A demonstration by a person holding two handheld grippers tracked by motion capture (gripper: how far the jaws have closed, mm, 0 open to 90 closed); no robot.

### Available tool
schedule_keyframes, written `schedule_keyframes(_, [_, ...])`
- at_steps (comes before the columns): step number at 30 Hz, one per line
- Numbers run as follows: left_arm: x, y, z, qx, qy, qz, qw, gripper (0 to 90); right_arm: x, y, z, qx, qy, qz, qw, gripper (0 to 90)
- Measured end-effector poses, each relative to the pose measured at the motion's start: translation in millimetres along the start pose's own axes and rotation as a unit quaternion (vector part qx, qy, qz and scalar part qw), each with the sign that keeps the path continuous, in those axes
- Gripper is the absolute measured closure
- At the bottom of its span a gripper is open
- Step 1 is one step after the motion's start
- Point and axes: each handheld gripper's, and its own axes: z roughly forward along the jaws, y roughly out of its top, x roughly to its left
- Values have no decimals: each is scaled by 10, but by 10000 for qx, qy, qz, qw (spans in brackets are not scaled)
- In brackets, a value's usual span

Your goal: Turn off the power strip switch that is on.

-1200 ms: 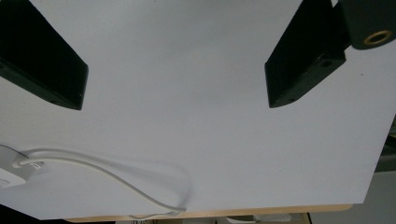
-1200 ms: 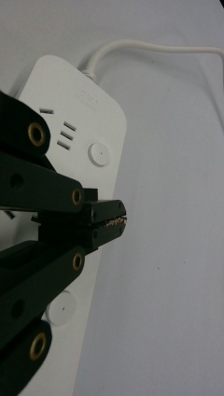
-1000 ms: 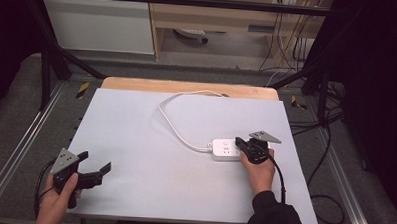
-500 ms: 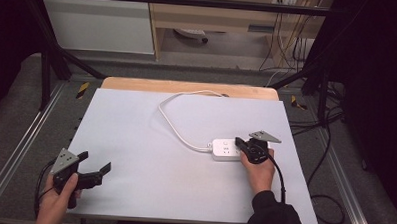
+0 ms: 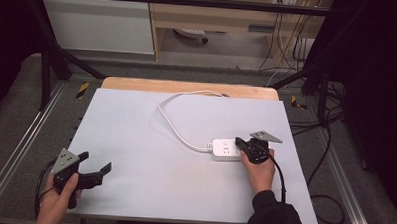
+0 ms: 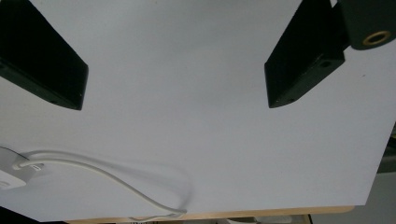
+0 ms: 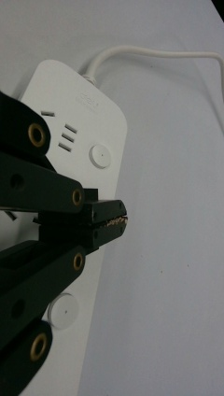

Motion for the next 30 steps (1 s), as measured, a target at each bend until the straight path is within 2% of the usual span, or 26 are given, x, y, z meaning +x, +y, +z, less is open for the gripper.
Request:
schedule_keyframes(14, [-1,-3,-1,11,16,-17,10000,60,-13,-8,1,-1,35,38,10000,900])
schedule_keyframes(17, [1,-4,-1,7,7,-28,10000,60,-16,-11,6,-3,1,-16,10000,900])
schedule_keyframes(19, [3,-5,0,10,9,-33,10000,60,-21,-11,3,14,30,47,10000,900])
schedule_keyframes(30, [7,-4,-3,3,15,-25,10000,60,-11,-5,3,13,0,-47,10000,900])
